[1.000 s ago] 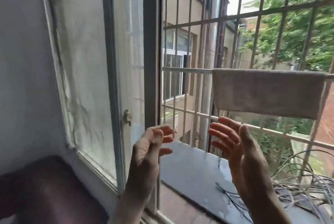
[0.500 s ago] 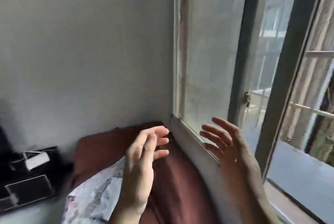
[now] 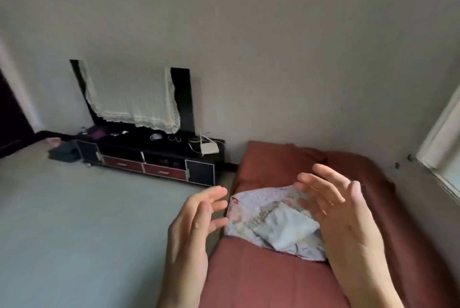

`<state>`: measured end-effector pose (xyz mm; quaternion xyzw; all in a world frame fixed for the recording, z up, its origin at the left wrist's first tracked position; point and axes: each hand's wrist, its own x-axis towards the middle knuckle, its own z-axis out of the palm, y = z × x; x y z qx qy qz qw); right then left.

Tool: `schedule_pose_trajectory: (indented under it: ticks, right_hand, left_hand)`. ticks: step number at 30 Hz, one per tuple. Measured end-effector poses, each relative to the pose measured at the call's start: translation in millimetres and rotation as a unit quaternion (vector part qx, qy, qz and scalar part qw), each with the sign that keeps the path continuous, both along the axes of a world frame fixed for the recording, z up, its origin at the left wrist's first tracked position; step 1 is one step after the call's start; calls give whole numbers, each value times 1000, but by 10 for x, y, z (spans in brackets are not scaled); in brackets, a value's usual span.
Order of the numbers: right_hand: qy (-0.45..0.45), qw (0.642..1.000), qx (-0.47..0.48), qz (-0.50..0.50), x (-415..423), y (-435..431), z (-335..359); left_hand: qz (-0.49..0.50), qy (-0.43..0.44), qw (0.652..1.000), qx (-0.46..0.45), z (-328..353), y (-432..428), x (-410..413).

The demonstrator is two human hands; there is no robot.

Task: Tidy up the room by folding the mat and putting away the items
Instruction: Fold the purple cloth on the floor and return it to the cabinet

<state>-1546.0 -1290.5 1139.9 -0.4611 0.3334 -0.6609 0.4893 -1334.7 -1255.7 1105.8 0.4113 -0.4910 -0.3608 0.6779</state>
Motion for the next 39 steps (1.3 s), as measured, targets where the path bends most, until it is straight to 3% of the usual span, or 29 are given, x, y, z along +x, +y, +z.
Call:
schedule_pose_trajectory:
  ticks: [10,22,28,39]
  right_hand:
    - [40,984,29,172,1494,-859,-483]
    - [14,957,65,283,2649,-1618,-561]
    - [41,942,76,325,3478,-1785,-715]
    - [59,946,37,317,5241,-2038,-510]
  left_hand:
    - [164,38,985,36,-156,-164,984]
    - [331,27,942,53,-49,-425,1935]
    - [361,55,928,68,-285,-559,2645]
    - [377,83,922,30,-216,-751,4431]
